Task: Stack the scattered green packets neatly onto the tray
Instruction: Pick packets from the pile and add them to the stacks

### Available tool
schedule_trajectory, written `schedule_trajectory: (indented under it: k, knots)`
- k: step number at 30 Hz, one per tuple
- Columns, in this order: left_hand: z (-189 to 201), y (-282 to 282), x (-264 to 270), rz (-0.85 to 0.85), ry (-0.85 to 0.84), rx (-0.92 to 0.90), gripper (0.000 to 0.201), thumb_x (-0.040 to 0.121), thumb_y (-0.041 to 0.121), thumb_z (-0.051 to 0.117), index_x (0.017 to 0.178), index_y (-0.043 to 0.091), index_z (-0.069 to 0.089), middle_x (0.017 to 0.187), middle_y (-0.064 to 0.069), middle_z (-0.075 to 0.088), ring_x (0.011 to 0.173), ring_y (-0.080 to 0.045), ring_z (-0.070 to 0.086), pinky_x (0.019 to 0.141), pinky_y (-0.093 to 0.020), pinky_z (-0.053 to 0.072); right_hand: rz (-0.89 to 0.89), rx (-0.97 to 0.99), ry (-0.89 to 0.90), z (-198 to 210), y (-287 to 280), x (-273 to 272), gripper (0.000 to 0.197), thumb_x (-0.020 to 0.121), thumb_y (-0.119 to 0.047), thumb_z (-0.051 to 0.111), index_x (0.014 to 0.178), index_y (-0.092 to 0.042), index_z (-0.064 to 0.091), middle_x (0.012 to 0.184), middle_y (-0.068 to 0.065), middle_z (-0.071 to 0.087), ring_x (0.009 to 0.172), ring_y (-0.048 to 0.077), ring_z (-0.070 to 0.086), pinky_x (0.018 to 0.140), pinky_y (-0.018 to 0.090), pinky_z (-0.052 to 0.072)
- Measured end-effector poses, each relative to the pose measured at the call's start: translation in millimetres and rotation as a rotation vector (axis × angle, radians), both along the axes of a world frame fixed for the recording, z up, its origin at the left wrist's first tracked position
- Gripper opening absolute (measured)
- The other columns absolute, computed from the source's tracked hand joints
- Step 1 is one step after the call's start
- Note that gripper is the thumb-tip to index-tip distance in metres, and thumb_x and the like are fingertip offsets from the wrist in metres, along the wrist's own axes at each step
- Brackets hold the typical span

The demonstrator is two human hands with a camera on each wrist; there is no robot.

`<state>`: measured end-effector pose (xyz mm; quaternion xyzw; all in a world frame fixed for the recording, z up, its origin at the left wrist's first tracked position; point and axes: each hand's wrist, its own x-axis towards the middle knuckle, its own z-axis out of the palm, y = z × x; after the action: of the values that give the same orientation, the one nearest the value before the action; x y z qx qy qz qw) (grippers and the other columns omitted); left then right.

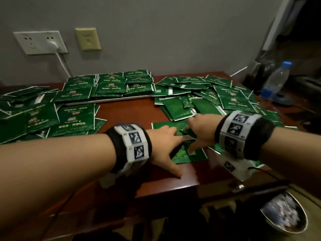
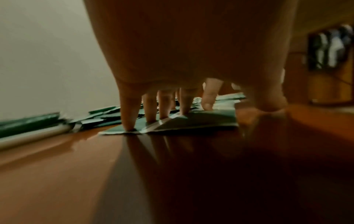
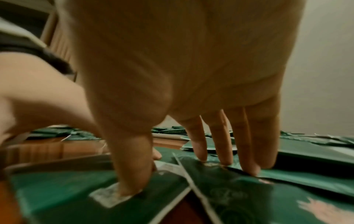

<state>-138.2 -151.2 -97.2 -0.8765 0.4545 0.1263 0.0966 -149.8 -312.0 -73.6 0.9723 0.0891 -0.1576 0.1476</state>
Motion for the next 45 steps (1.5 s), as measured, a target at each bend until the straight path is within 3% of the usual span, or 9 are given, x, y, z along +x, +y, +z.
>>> schedule_trajectory:
  k: [7, 12, 16, 23, 29, 33, 38, 42, 45]
  knots:
    - [-3, 1, -23, 0.170, -0.084, 0.002, 0.073, 0.081, 0.071, 0.054, 0.123, 0.012, 0.046, 0.116, -0.011, 0.046, 0.092, -0.027, 0.053, 0.074, -0.036, 0.048, 0.018, -0.011, -0.146, -14, 11, -15, 0.037, 0.085, -0.025, 0.067, 0.114, -0.011, 0.049, 0.109, 0.009, 0.062, 0.101, 0.031, 0.062, 0.071, 0.033, 0.045]
    - [-4, 0, -33, 0.213, -0.145, -0.025, 0.057, 0.089, 0.055, 0.055, 0.123, 0.009, 0.047, 0.118, -0.014, 0.051, 0.100, -0.033, 0.057, 0.074, -0.035, 0.044, -0.013, 0.004, -0.190, -10, 11, -16, 0.032, 0.085, -0.017, 0.064, 0.115, -0.015, 0.053, 0.110, 0.008, 0.063, 0.100, 0.030, 0.061, 0.073, 0.032, 0.049]
    - [4, 5, -42, 0.178, -0.201, 0.023, 0.033, 0.089, 0.031, 0.061, 0.112, 0.009, 0.055, 0.098, -0.010, 0.059, 0.094, -0.031, 0.062, 0.065, -0.031, 0.041, -0.100, 0.133, -0.227, -4, 16, -21, 0.035, 0.085, -0.008, 0.058, 0.119, -0.015, 0.055, 0.114, 0.010, 0.061, 0.099, 0.030, 0.062, 0.078, 0.034, 0.052]
    - [35, 76, -32, 0.512, -0.135, -0.130, 0.022, 0.076, 0.027, 0.062, 0.093, 0.013, 0.065, 0.088, -0.007, 0.067, 0.083, -0.029, 0.064, 0.066, -0.031, 0.052, -0.174, 0.740, -0.432, 18, 56, -28, 0.016, 0.075, -0.009, 0.057, 0.069, -0.023, 0.052, 0.075, -0.006, 0.055, 0.077, 0.020, 0.053, 0.062, 0.024, 0.038]
    - [49, 132, -24, 0.759, -0.098, -0.343, 0.011, 0.075, 0.013, 0.054, 0.081, 0.016, 0.063, 0.082, -0.002, 0.065, 0.078, -0.021, 0.060, 0.065, -0.031, 0.051, -0.267, 0.905, -0.378, 20, 65, -19, 0.013, 0.081, -0.015, 0.054, 0.067, -0.015, 0.055, 0.069, 0.003, 0.056, 0.070, 0.022, 0.053, 0.055, 0.024, 0.039]
    - [31, 132, -22, 0.754, -0.068, -0.277, 0.017, 0.080, 0.014, 0.055, 0.095, 0.018, 0.061, 0.094, -0.001, 0.064, 0.088, -0.020, 0.060, 0.071, -0.032, 0.052, -0.368, 0.779, -0.363, 16, 50, -17, 0.011, 0.080, -0.021, 0.055, 0.075, -0.012, 0.059, 0.072, 0.009, 0.056, 0.067, 0.024, 0.052, 0.061, 0.028, 0.040]
    - [20, 121, -17, 0.685, 0.003, -0.221, 0.018, 0.084, 0.017, 0.061, 0.101, 0.015, 0.067, 0.095, -0.001, 0.066, 0.089, -0.020, 0.062, 0.072, -0.029, 0.053, -0.349, 0.734, -0.318, 15, 33, -24, 0.012, 0.085, -0.017, 0.055, 0.073, -0.015, 0.055, 0.070, 0.001, 0.055, 0.062, 0.015, 0.050, 0.051, 0.023, 0.034]
    - [22, 121, -8, 0.686, -0.028, -0.282, 0.015, 0.085, 0.012, 0.061, 0.099, 0.014, 0.068, 0.095, -0.002, 0.065, 0.087, -0.019, 0.059, 0.073, -0.027, 0.050, -0.236, 1.016, -0.301, 19, 46, -24, 0.013, 0.084, -0.010, 0.054, 0.075, -0.018, 0.050, 0.070, 0.003, 0.054, 0.060, 0.018, 0.050, 0.056, 0.025, 0.040]
    - [18, 128, -5, 0.707, -0.057, -0.306, 0.020, 0.085, 0.011, 0.063, 0.105, 0.015, 0.065, 0.100, 0.001, 0.064, 0.094, -0.018, 0.059, 0.074, -0.023, 0.046, -0.274, 1.397, -0.241, 29, 63, -21, 0.011, 0.070, -0.013, 0.055, 0.081, -0.012, 0.055, 0.085, 0.017, 0.062, 0.079, 0.033, 0.065, 0.076, 0.044, 0.055]
